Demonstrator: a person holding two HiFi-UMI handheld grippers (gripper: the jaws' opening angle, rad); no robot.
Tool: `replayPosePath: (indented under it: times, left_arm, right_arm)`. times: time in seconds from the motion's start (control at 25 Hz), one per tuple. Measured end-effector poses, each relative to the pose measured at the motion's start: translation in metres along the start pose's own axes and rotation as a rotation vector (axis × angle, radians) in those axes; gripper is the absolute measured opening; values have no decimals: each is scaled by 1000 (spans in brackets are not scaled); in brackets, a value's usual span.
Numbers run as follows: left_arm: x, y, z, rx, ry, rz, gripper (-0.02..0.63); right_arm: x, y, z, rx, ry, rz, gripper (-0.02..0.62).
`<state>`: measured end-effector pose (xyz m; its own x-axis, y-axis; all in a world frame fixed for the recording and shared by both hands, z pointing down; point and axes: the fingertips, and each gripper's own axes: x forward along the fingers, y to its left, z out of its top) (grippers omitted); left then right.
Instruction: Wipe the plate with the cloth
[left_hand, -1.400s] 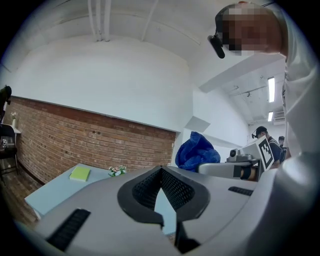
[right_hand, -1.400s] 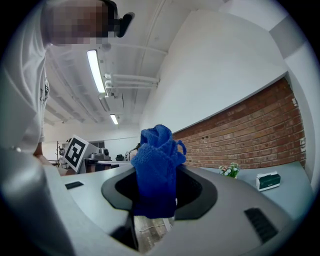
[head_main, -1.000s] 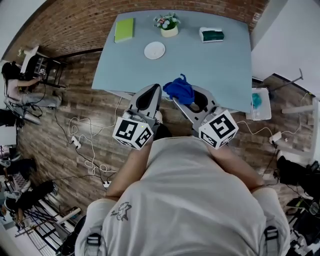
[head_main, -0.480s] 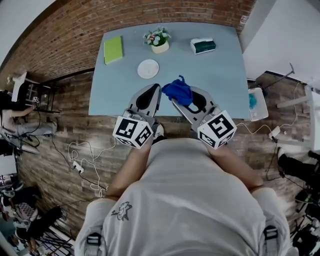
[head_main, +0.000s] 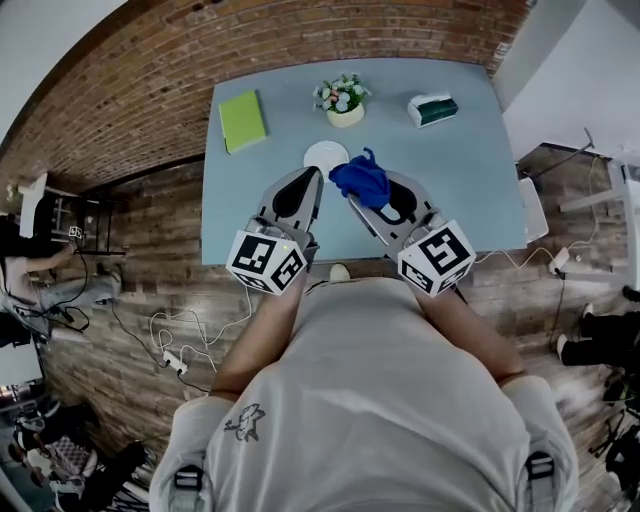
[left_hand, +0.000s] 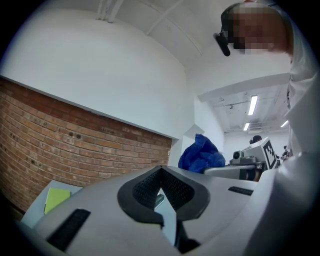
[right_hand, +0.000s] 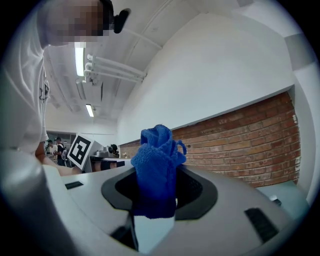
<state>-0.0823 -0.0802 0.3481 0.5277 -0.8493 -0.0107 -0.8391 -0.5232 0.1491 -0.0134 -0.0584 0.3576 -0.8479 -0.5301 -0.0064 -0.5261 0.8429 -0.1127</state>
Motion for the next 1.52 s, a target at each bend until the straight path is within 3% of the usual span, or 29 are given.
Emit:
replayPosePath:
  times: [0.2, 0.4, 0.68, 0.92, 1.08, 1.2, 1.52]
  left_arm:
    - [-13, 51, -6, -58, 8, -44, 8]
    - [1, 82, -39, -90, 82, -83, 8]
    - [27, 110, -87, -132, 166, -45, 8]
    - [44, 133, -120, -163, 234, 14, 8]
    - [64, 159, -141, -204, 278, 48, 8]
    - [76, 173, -167, -283, 334, 59, 9]
    - [88, 207, -237, -372, 437, 129, 40]
  right_arm:
    - [47, 9, -11, 9, 27, -40, 153]
    - [66, -5, -29, 42, 100, -75, 153]
    - [68, -51, -48, 94, 141, -105, 153]
    - [95, -88, -66, 96, 199, -64, 153]
    - [126, -115, -92, 75, 293, -30, 155]
    - [141, -136, -116, 102, 337, -10, 155]
    - [170, -175, -210, 154, 487, 43, 155]
